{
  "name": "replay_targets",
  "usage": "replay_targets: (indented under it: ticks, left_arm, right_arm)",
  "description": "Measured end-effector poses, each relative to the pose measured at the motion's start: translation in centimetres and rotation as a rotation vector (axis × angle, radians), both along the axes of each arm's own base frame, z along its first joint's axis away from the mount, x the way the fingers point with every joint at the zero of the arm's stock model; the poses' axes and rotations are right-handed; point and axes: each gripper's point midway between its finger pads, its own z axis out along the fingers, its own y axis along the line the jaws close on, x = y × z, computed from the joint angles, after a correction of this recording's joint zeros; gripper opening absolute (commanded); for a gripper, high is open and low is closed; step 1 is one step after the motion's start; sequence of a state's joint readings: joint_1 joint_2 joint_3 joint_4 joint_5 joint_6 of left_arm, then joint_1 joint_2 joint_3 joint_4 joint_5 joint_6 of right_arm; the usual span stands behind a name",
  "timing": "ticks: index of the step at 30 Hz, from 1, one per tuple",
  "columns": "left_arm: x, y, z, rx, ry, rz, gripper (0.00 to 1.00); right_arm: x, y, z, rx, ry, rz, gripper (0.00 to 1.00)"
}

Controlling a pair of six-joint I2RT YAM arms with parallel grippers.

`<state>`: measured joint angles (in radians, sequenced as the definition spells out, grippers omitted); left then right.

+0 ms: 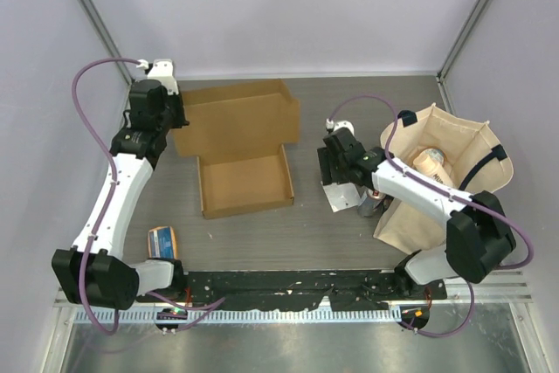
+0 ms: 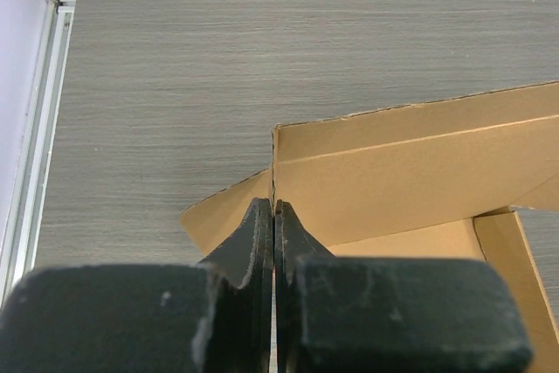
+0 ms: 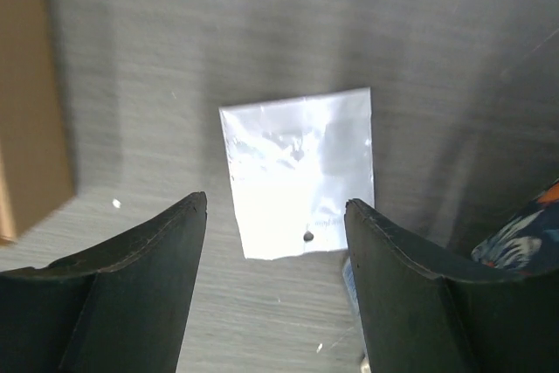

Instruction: Fold the paper box

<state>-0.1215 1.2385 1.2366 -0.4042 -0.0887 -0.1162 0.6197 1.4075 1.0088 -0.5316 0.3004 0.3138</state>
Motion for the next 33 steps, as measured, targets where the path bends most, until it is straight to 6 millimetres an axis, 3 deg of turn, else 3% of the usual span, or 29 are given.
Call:
replay_targets:
  ticks: [4, 13, 25, 28, 33]
  left_arm:
    - [0.0, 0.6, -0.2, -0.016, 0.005, 0.020, 0.00]
    - [-0.1, 0.5, -0.6, -0.049, 0.013, 0.013, 0.00]
    - [-0.1, 0.4, -0.4, -0.078, 0.011, 0.007, 0.00]
    - [-0.1, 0.4, -0.4, -0.081, 0.011, 0.009, 0.00]
    - [-0.1, 0.3, -0.4, -0.091, 0.012, -0.001, 0.00]
  right_arm:
    - [-1.9, -1.2, -4.1, -0.016, 0.118, -0.012, 0.72]
    - [-1.7, -1.1, -8.7, -0.046, 0.213, -0.008, 0.72]
    - [-0.1, -0.3, -9.3, -0.065, 0.203, 0.034, 0.72]
    - [0.0, -0.2, -9.3, -0.063, 0.197, 0.038, 0.68]
    - [0.2, 0.3, -9.4, -0.057, 0.184, 0.048, 0.49]
